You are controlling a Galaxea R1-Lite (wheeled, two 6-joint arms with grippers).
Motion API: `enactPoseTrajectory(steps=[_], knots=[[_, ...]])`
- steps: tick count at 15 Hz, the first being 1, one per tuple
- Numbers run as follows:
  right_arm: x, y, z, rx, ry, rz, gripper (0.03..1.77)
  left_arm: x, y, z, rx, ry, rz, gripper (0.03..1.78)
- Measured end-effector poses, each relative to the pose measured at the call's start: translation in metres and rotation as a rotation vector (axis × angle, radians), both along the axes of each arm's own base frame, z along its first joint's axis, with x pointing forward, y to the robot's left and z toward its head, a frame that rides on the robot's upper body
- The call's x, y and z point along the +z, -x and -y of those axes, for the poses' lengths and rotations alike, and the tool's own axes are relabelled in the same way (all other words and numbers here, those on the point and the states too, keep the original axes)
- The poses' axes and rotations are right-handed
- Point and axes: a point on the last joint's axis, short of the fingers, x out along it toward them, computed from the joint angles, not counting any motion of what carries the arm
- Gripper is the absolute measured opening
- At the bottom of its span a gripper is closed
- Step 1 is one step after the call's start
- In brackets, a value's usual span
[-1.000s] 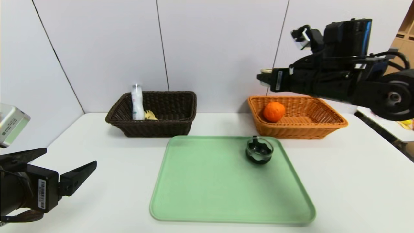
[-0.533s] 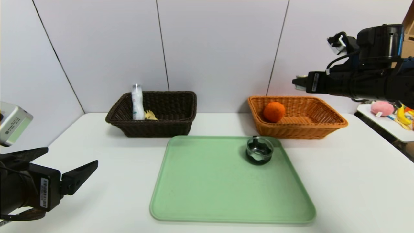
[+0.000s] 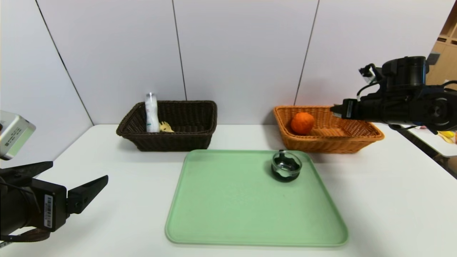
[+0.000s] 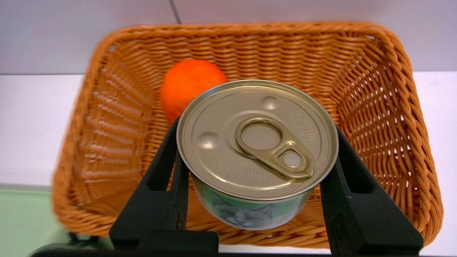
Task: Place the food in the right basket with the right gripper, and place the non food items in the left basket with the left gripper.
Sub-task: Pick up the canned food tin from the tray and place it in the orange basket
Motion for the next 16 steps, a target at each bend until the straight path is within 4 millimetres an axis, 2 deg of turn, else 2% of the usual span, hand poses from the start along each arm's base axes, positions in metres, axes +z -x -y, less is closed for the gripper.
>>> enactPoseTrajectory(steps=[4, 11, 16], knots=[[-0.027, -0.019, 0.007, -0.02, 0.003, -0.057, 0.99, 0.001, 0.0, 0.0, 0.001, 0.001, 0.003, 1.69], [-0.044, -0.041, 0.01, -0.004, 0.052, -0.077, 0.99, 0.001, 0.001, -0.001, 0.003, 0.002, 0.004, 1.69], [-0.046, -0.045, 0.01, -0.004, 0.048, -0.078, 1.32, 0.001, 0.002, -0.001, 0.004, 0.002, 0.007, 1.69]])
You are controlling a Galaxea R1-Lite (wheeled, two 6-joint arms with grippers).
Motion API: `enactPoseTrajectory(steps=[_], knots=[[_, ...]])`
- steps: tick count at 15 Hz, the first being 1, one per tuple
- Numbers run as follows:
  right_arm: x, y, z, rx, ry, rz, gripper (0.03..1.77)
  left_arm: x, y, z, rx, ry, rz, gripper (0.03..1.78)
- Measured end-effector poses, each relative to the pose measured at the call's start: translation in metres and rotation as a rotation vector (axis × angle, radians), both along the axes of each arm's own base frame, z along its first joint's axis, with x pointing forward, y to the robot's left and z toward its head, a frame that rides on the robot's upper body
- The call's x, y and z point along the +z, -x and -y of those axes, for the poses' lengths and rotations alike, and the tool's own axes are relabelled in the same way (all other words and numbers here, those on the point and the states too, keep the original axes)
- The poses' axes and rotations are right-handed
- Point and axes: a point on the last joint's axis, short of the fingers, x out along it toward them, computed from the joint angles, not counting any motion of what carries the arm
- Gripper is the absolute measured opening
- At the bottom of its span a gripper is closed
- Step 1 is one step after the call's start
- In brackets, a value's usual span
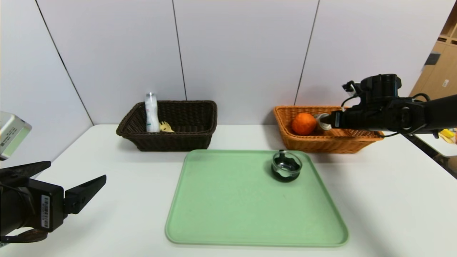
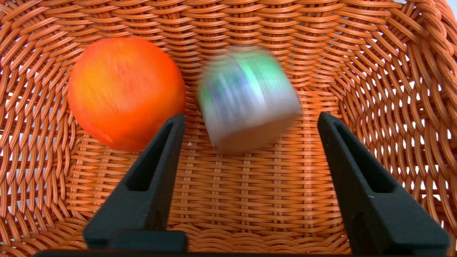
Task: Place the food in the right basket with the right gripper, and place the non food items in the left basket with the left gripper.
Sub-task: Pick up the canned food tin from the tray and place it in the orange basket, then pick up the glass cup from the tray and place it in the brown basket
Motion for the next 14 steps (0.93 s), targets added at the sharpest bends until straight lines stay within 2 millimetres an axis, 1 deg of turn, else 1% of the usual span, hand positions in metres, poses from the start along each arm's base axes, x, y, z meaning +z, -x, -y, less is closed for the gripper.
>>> enactPoseTrajectory(steps=[3, 5, 6, 8, 9, 10, 12, 14], knots=[[0.01, 0.0, 0.0, 0.0, 0.0, 0.028, 1.45, 0.001, 0.0, 0.0, 0.0, 0.001, 0.003, 1.69], [0.026, 0.005, 0.0, 0.0, -0.001, 0.06, 1.5, 0.013, -0.002, 0.001, -0.003, 0.021, 0.032, 1.69], [0.037, 0.011, -0.001, 0.001, -0.004, 0.076, 1.53, 0.022, -0.004, 0.003, -0.007, 0.038, 0.052, 1.69], [0.064, 0.032, -0.007, 0.015, -0.049, 0.097, 1.57, 0.037, -0.01, 0.009, -0.078, 0.084, 0.068, 1.69], [0.078, 0.044, -0.014, 0.026, -0.103, 0.097, 1.59, 0.04, -0.012, 0.013, -0.158, 0.113, 0.056, 1.69], [0.092, 0.058, -0.025, 0.04, -0.183, 0.094, 1.6, 0.041, -0.016, 0.018, -0.245, 0.139, 0.032, 1.69], [0.128, 0.087, -0.047, 0.059, -0.381, 0.104, 1.63, 0.04, -0.026, 0.033, -0.417, 0.181, -0.026, 1.69], [0.16, 0.106, -0.056, 0.039, -0.512, 0.172, 1.65, 0.039, -0.038, 0.052, -0.505, 0.188, -0.06, 1.69]])
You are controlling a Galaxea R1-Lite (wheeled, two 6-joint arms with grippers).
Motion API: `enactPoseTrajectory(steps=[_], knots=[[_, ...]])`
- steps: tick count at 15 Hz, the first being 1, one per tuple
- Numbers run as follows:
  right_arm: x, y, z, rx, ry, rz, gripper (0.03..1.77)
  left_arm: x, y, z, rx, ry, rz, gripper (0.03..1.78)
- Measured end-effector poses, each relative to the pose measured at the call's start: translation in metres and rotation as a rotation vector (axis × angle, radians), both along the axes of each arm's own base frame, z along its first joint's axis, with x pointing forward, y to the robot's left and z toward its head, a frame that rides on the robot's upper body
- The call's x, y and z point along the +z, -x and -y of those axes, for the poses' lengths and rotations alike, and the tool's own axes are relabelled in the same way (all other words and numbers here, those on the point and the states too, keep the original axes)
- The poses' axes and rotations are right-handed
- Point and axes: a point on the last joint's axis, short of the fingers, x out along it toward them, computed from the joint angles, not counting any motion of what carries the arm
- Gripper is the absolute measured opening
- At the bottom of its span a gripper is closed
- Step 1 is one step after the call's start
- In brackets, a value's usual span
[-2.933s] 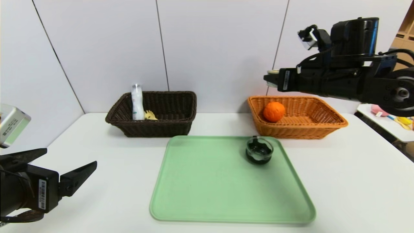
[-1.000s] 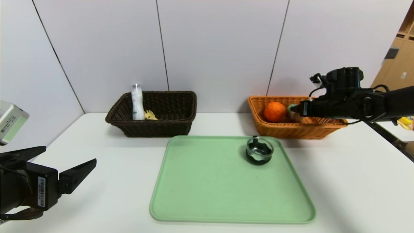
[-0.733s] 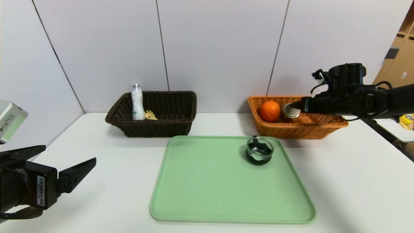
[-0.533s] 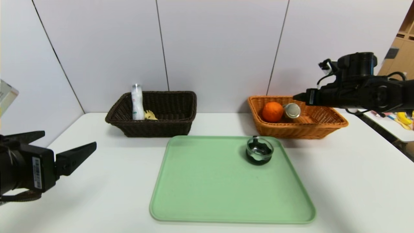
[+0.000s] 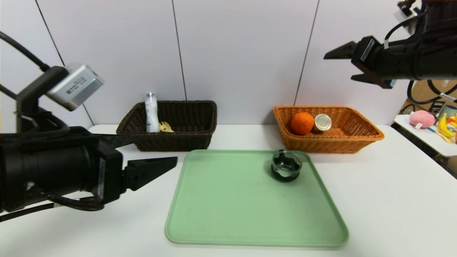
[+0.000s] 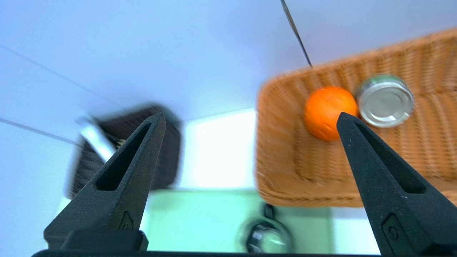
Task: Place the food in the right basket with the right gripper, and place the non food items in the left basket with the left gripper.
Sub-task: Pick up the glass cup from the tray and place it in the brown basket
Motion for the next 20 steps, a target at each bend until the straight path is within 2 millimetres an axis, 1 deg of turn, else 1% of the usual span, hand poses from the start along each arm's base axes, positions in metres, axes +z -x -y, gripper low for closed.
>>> enactPoseTrajectory(steps=[2, 4, 5, 6, 7, 9, 10, 12, 14, 16, 18, 20], knots=[[0.024, 0.01, 0.001, -0.019, -0.057, 0.082, 1.66, -0.002, -0.012, 0.018, -0.038, -0.009, -0.012, 1.69], [0.042, 0.016, 0.014, -0.055, -0.063, 0.172, 1.67, -0.005, -0.025, 0.037, -0.059, -0.026, -0.025, 1.69], [0.046, 0.019, 0.019, -0.064, -0.039, 0.194, 1.68, -0.008, -0.033, 0.047, -0.062, -0.036, -0.029, 1.69], [0.047, 0.023, 0.022, -0.063, 0.004, 0.205, 1.68, -0.013, -0.041, 0.059, -0.065, -0.046, -0.029, 1.69], [0.044, 0.025, 0.023, -0.059, 0.053, 0.203, 1.68, -0.019, -0.05, 0.071, -0.068, -0.048, -0.022, 1.69], [0.028, 0.028, 0.031, -0.06, 0.207, 0.174, 1.69, -0.031, -0.07, 0.096, -0.046, -0.068, -0.002, 1.69], [0.02, 0.03, 0.037, -0.082, 0.29, 0.157, 1.69, -0.032, -0.082, 0.109, -0.02, -0.084, 0.006, 1.69], [0.017, 0.036, 0.047, -0.114, 0.392, 0.153, 1.69, -0.033, -0.104, 0.133, 0.016, -0.116, 0.0, 1.69], [0.021, 0.043, 0.056, -0.11, 0.415, 0.18, 1.69, -0.044, -0.128, 0.159, 0.028, -0.141, -0.014, 1.69], [0.024, 0.052, 0.069, -0.082, 0.399, 0.2, 1.69, -0.066, -0.148, 0.186, -0.008, -0.121, -0.006, 1.69], [0.024, 0.06, 0.081, -0.092, 0.394, 0.202, 1.69, -0.086, -0.162, 0.204, -0.047, -0.085, 0.019, 1.69], [0.019, 0.065, 0.091, -0.121, 0.405, 0.17, 1.7, -0.099, -0.171, 0.215, -0.052, -0.099, 0.001, 1.69]])
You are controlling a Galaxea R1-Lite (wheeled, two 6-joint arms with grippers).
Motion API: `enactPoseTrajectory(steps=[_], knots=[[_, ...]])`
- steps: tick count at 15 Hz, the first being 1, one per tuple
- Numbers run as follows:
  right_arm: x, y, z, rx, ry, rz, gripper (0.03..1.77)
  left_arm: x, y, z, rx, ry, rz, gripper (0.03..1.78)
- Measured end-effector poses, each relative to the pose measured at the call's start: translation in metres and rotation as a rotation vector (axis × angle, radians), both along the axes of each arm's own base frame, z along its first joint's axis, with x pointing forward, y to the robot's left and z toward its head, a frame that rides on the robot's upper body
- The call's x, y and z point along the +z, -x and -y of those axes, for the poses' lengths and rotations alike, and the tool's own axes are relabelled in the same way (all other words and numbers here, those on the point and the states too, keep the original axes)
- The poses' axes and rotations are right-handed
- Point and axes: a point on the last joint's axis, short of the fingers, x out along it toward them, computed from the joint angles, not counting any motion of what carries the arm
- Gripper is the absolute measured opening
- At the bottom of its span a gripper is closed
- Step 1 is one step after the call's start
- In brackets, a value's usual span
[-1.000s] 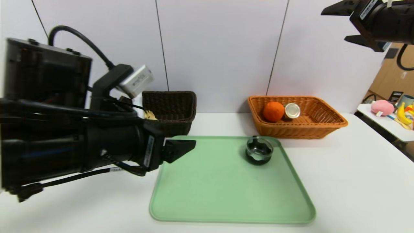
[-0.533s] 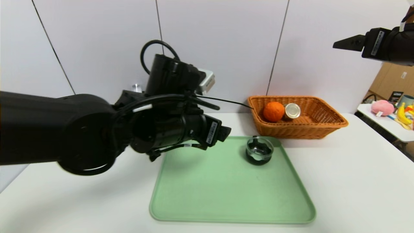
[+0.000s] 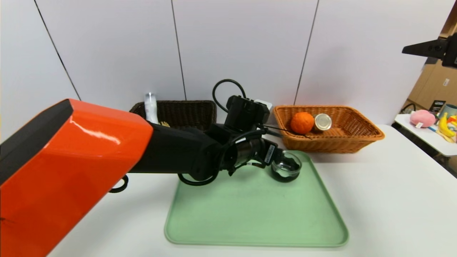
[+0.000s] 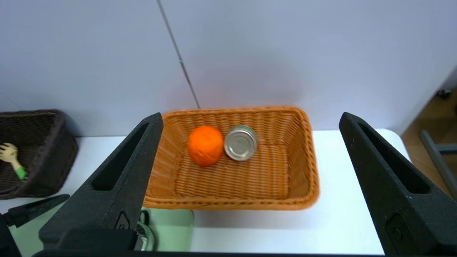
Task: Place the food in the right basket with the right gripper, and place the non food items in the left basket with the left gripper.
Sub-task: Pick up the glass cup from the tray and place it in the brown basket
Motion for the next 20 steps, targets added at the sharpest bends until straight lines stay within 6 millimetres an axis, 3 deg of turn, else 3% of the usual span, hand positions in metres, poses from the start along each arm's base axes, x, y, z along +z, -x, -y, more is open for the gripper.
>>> enactPoseTrajectory(steps=[6, 12, 14, 20], knots=[[-0.036, 0.013, 0.004, -0.016, 0.008, -0.116, 1.7, -0.01, -0.007, 0.01, -0.003, -0.025, -0.02, 1.69], [-0.067, 0.044, -0.002, -0.007, 0.023, -0.353, 1.7, 0.023, -0.006, 0.014, -0.013, -0.084, -0.093, 1.69], [-0.071, 0.053, -0.003, 0.001, 0.03, -0.403, 1.7, 0.026, -0.005, 0.016, -0.02, -0.133, -0.134, 1.69], [-0.075, 0.057, -0.005, 0.021, 0.025, -0.455, 1.7, 0.008, -0.002, 0.027, -0.045, -0.189, -0.195, 1.69]])
